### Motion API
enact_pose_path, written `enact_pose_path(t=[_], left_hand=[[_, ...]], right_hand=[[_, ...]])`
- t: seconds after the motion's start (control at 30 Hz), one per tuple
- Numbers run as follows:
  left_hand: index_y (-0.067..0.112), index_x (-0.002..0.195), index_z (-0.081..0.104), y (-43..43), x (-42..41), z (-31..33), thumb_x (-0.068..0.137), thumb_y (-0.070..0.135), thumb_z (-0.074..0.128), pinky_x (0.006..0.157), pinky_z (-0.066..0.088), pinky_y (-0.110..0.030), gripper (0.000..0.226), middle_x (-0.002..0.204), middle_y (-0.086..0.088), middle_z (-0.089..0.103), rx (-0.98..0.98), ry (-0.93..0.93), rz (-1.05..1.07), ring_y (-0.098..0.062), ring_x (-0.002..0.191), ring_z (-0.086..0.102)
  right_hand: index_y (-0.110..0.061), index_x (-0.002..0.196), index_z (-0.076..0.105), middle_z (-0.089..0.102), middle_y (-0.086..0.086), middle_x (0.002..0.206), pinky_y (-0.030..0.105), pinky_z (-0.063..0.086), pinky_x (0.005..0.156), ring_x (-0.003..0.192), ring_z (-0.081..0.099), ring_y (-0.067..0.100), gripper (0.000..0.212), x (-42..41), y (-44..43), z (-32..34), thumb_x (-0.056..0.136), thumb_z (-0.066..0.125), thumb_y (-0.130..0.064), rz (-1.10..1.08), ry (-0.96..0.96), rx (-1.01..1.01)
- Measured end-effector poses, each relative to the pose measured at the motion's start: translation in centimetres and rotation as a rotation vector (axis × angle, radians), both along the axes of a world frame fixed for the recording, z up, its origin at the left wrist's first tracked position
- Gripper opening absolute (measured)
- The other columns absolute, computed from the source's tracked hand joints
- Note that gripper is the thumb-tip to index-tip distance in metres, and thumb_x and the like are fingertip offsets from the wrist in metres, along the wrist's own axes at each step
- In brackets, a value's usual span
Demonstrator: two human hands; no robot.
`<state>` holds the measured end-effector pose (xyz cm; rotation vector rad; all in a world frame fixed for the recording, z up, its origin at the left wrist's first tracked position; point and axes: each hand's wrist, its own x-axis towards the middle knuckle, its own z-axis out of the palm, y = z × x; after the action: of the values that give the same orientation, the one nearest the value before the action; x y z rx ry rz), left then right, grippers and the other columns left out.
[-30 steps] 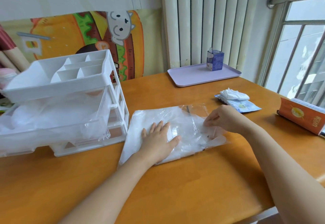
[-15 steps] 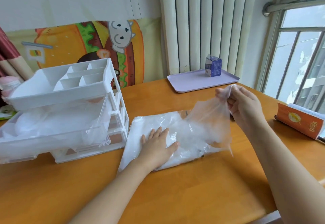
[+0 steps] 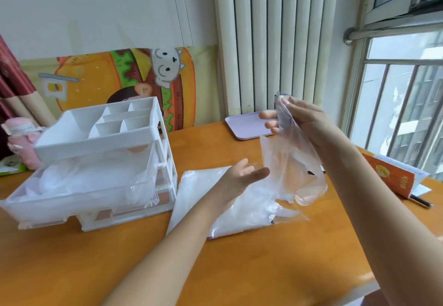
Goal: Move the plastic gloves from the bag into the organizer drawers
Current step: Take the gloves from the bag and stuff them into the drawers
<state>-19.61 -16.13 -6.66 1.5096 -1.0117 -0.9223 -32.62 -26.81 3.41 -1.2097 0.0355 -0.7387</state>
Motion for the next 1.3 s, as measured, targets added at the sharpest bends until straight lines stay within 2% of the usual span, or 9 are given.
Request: enact_pose_path(t=[0.13, 0.3, 0.43, 0.57, 0.7, 0.8, 0.97, 1.17, 1.3], left_hand=[[0.020, 0.102, 0.068, -0.5, -0.7, 0.9, 0.046, 0.063, 0.085, 0.099, 0.037, -0.024, 0.073, 0.111, 0.006, 0.062, -0.124, 0.174, -0.070, -0.007, 0.108, 0.054], [0.013, 0.084, 0.070, 3.0, -1.5, 4.5, 0.085, 0.014, 0.068, 0.082, 0.053, -0.025, 0.003, 0.088, -0.002, 0.073, -0.322, 0.103, 0.102, -0.010, 0.082, 0.069], [0.003, 0.085, 0.066, 6.9, -1.2, 8.1, 0.089, 0.015, 0.066, 0.068, 0.050, -0.023, 0.013, 0.075, -0.002, 0.067, -0.416, -0.229, 0.296, -0.012, 0.070, 0.062], [0.002, 0.089, 0.066, 10.8, -0.7, 11.6, 0.088, 0.022, 0.070, 0.049, 0.047, -0.020, 0.020, 0.067, -0.002, 0.061, -0.338, -0.482, 0.301, -0.005, 0.048, 0.050], [0.003, 0.082, 0.067, 13.8, 0.2, 14.2, 0.084, 0.024, 0.074, 0.046, 0.041, -0.019, 0.022, 0.047, 0.010, 0.046, -0.198, -0.632, 0.248, -0.001, 0.041, 0.041], [0.001, 0.081, 0.066, 15.6, 0.8, 15.8, 0.083, 0.024, 0.075, 0.045, 0.040, -0.017, 0.024, 0.048, 0.007, 0.042, -0.150, -0.696, 0.233, -0.001, 0.041, 0.039], [0.011, 0.079, 0.071, 18.3, 1.8, 18.0, 0.078, 0.026, 0.078, 0.049, 0.041, -0.020, 0.017, 0.057, 0.002, 0.048, -0.159, -0.794, 0.259, -0.005, 0.045, 0.041], [0.010, 0.095, 0.069, 22.1, 4.6, 17.1, 0.075, 0.038, 0.077, 0.055, 0.047, -0.014, 0.035, 0.064, 0.008, 0.059, -0.202, -0.549, 0.452, -0.003, 0.054, 0.055], [0.027, 0.128, 0.057, 25.2, 7.2, 14.6, 0.064, 0.048, 0.083, 0.093, 0.053, -0.031, 0.072, 0.118, 0.001, 0.069, -0.189, -0.306, 0.181, -0.018, 0.106, 0.067]], right_hand=[[-0.008, 0.090, 0.045, 0.069, 0.019, 0.081, 0.024, 0.054, 0.060, 0.062, 0.064, 0.022, 0.015, -0.6, 0.9, 2.7, 0.102, 0.037, -0.014, 0.058, -0.021, -0.069], [-0.009, 0.089, 0.053, 0.070, 0.002, 0.060, 0.018, 0.050, 0.055, 0.050, 0.064, 0.010, 0.013, -2.4, 1.7, 3.4, 0.099, 0.047, -0.014, -0.371, 0.109, -0.108], [-0.009, 0.076, 0.054, 0.052, 0.004, 0.061, 0.020, 0.048, 0.048, 0.051, 0.050, 0.015, 0.023, -2.7, -0.2, 2.3, 0.098, 0.048, -0.006, -0.484, 0.360, -0.184], [-0.012, 0.104, 0.062, 0.066, 0.010, 0.101, 0.031, 0.055, 0.084, 0.088, 0.063, 0.020, 0.027, -1.7, 0.1, 2.9, 0.092, 0.046, 0.005, -0.492, 0.609, -0.410], [-0.027, 0.119, 0.060, 0.063, -0.018, 0.121, 0.045, 0.043, 0.104, 0.112, 0.058, 0.003, 0.028, -1.1, 4.0, 5.7, 0.094, 0.055, -0.015, -0.409, 0.437, -0.772], [-0.029, 0.129, 0.052, 0.060, -0.018, 0.126, 0.024, 0.036, 0.107, 0.118, 0.051, -0.009, 0.061, 0.1, 8.6, 8.0, 0.073, 0.072, -0.042, -0.099, 0.402, -1.041], [-0.030, 0.116, 0.057, 0.062, -0.013, 0.117, 0.026, 0.042, 0.098, 0.110, 0.056, 0.004, 0.058, 5.0, 14.1, 10.0, 0.065, 0.085, -0.035, -0.135, 0.512, -1.460], [-0.036, 0.080, 0.069, 0.068, -0.013, 0.073, 0.020, 0.039, 0.062, 0.062, 0.055, -0.008, 0.010, 8.1, 17.3, 11.3, 0.077, 0.077, -0.030, -0.098, 0.570, -1.562], [-0.019, 0.088, 0.077, 0.073, -0.007, 0.071, 0.024, 0.047, 0.080, 0.072, 0.069, 0.000, 0.011, 9.7, 18.7, 11.4, 0.081, 0.072, -0.027, -0.063, 0.481, -1.306]])
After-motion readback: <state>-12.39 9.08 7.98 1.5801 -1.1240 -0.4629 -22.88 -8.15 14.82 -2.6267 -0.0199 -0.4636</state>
